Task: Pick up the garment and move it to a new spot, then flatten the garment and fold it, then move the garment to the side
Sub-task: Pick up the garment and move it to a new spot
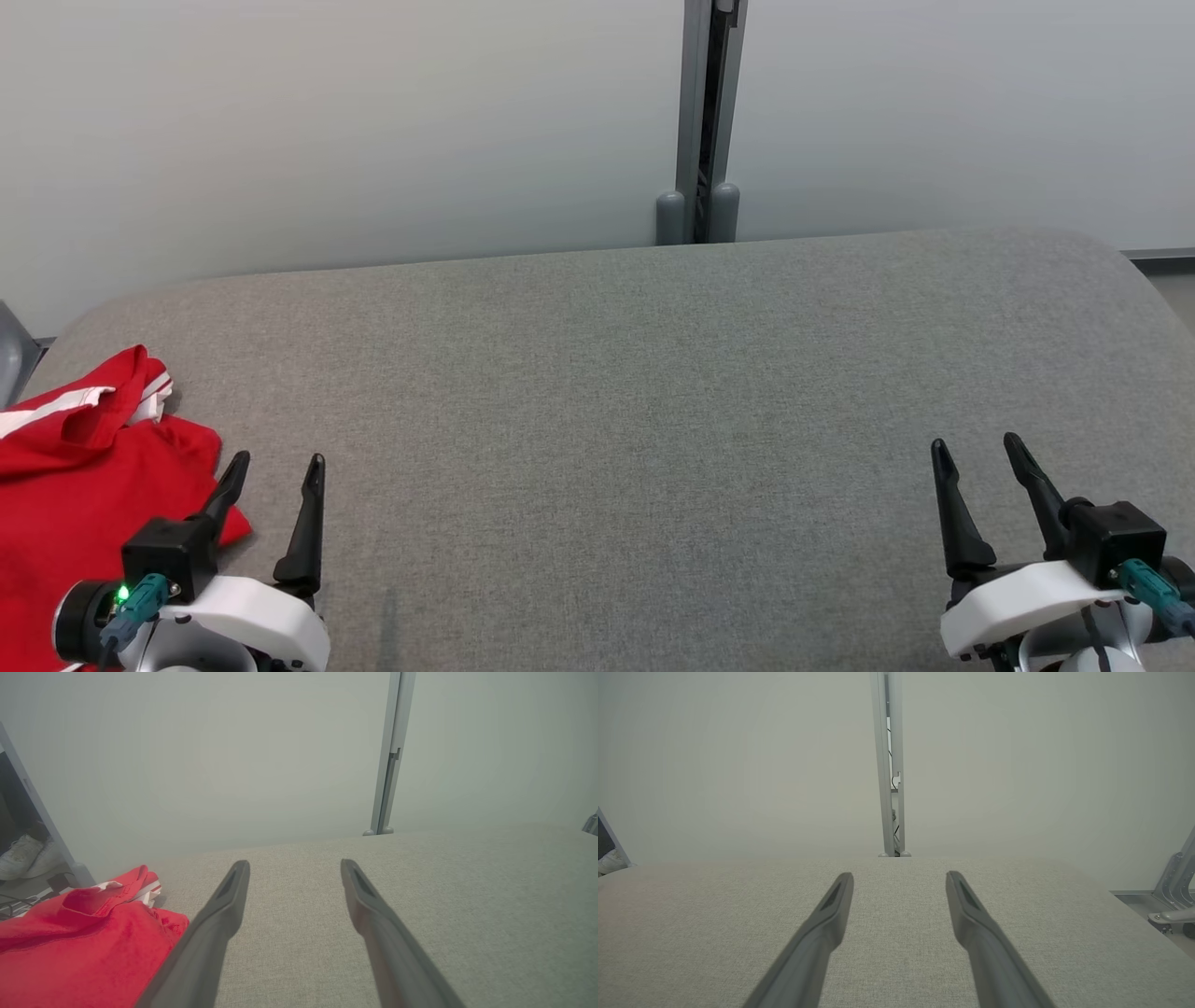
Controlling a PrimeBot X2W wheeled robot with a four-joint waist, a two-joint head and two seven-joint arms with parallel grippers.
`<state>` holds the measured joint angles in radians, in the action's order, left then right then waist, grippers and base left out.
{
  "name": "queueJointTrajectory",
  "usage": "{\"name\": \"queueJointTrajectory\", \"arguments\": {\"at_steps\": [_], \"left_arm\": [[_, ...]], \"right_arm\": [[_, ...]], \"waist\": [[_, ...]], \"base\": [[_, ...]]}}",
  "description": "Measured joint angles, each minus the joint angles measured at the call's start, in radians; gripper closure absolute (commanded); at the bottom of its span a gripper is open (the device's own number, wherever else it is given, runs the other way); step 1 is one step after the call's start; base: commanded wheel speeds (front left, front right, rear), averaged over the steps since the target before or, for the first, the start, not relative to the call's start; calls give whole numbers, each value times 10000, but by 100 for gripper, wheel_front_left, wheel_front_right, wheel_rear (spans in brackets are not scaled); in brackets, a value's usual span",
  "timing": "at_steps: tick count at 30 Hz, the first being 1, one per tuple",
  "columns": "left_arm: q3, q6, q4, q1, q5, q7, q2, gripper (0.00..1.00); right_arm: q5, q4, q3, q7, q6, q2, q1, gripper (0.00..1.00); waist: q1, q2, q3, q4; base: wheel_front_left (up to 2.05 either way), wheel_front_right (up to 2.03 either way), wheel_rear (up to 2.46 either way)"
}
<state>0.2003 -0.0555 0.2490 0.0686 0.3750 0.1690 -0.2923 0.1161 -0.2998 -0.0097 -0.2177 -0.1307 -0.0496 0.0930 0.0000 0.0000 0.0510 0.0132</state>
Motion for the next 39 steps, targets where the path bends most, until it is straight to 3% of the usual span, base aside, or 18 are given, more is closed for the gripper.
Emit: {"name": "queueJointTrajectory", "arguments": {"at_steps": [11, 31, 39], "left_arm": [[105, -31, 104, 280, 102, 50, 82, 0], [-642, -418, 98, 180, 587, 268, -337, 0], [-667, -441, -61, 71, 688, 280, -359, 0]], "right_arm": [[144, 8, 150, -27, 0, 2, 6, 0], [895, 339, 1432, -61, 0, 13, 264, 0], [1035, 207, 1469, -117, 0, 17, 311, 0]], "waist": [[0, 0, 4, 676], [0, 0, 54, 3946], [0, 0, 101, 4504]], "base": [[0, 0, 0], [0, 0, 0], [0, 0, 0]]}}
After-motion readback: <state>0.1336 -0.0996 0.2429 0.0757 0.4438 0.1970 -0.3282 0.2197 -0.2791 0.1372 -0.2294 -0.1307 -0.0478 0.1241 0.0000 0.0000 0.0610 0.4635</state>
